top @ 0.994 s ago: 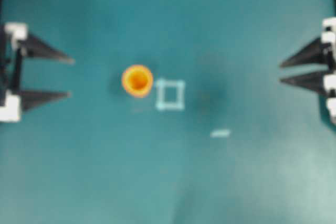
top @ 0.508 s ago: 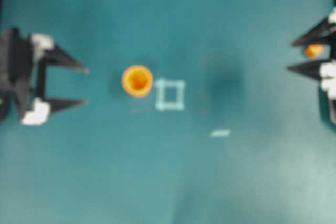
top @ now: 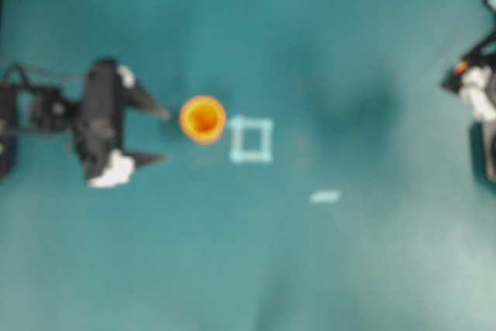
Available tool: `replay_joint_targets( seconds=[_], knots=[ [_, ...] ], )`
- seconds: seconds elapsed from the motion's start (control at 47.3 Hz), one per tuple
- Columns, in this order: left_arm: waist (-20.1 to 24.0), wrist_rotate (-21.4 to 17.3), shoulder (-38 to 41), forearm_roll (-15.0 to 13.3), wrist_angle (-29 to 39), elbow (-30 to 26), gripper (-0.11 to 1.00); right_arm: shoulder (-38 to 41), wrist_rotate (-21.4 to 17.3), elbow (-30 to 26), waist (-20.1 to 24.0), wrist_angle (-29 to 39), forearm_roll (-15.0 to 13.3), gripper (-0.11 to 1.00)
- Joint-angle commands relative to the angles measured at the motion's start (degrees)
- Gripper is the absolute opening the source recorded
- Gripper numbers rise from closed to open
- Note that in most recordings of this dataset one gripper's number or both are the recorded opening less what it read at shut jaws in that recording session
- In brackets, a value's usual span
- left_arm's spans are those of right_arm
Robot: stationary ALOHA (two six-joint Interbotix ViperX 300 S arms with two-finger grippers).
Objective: Hold the block with right arm and the cup with left arm, then put the block into the cup.
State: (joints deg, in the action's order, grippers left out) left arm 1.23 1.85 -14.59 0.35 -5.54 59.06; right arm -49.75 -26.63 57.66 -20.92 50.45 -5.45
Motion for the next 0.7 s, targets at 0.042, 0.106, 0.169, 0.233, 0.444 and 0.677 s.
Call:
replay_joint_targets(
  seconds=[0.042, 0.106, 0.169, 0.233, 0.444, 0.677],
  knots=[
    [1.05, 0.09, 3.96, 0.09, -1.58, -1.67, 0.88, 2.55, -3.08, -0.53, -0.18, 2.72, -4.22, 0.68],
    [1.32, 0.09, 5.36, 0.09, -2.81, -1.67, 0.88, 3.43, -3.96, -0.44, -0.18, 2.81, -5.19, 0.68],
    [1.41, 0.09, 6.68, 0.09, -4.57, -1.76, 0.88, 4.22, -4.13, -0.44, -0.18, 2.64, -5.63, 0.68],
    [1.41, 0.18, 8.09, 0.09, -6.68, -1.93, 0.88, 4.75, -4.13, -0.44, -0.18, 2.20, -6.06, 0.68],
    [2.81, 0.18, 13.10, 0.09, -10.11, -4.04, 0.88, 5.19, -4.13, -0.26, -0.18, 1.58, -7.82, 0.68],
    [4.57, 0.18, 18.02, 0.09, -10.63, -7.65, 0.88, 5.19, -4.13, -0.26, -0.18, 1.58, -8.26, 0.68]
  ],
)
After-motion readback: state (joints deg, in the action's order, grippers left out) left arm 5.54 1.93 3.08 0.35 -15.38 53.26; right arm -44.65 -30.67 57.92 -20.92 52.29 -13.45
